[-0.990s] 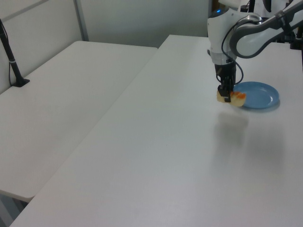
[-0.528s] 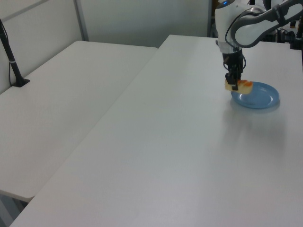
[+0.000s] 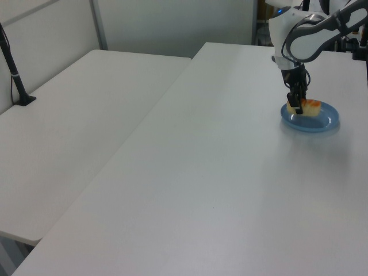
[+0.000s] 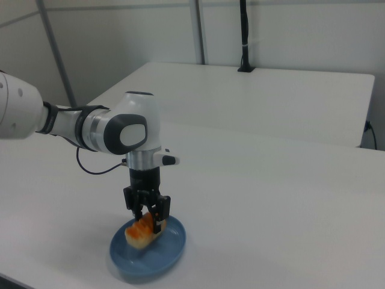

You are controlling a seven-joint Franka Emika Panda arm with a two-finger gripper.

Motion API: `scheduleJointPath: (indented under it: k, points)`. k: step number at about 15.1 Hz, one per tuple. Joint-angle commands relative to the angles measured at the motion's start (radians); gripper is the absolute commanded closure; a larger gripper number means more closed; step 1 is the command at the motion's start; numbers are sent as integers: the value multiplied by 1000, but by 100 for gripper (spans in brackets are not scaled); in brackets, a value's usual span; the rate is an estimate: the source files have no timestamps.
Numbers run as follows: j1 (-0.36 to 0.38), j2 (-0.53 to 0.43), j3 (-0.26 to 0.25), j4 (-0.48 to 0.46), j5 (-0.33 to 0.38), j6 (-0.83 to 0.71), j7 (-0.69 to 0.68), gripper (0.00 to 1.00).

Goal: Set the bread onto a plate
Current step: 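Lower the bread roll onto the plate and open the gripper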

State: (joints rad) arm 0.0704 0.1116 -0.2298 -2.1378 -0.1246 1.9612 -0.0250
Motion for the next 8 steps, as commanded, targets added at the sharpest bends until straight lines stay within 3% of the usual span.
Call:
scheduleJointPath:
  k: [1,5,8]
  points:
    - [22,-27,0,-27,-21,-15,5,0]
    - [22,-53,1,-11,-21,-80,2,0]
    - [20,-82,1,79,-21,-134,-3,0]
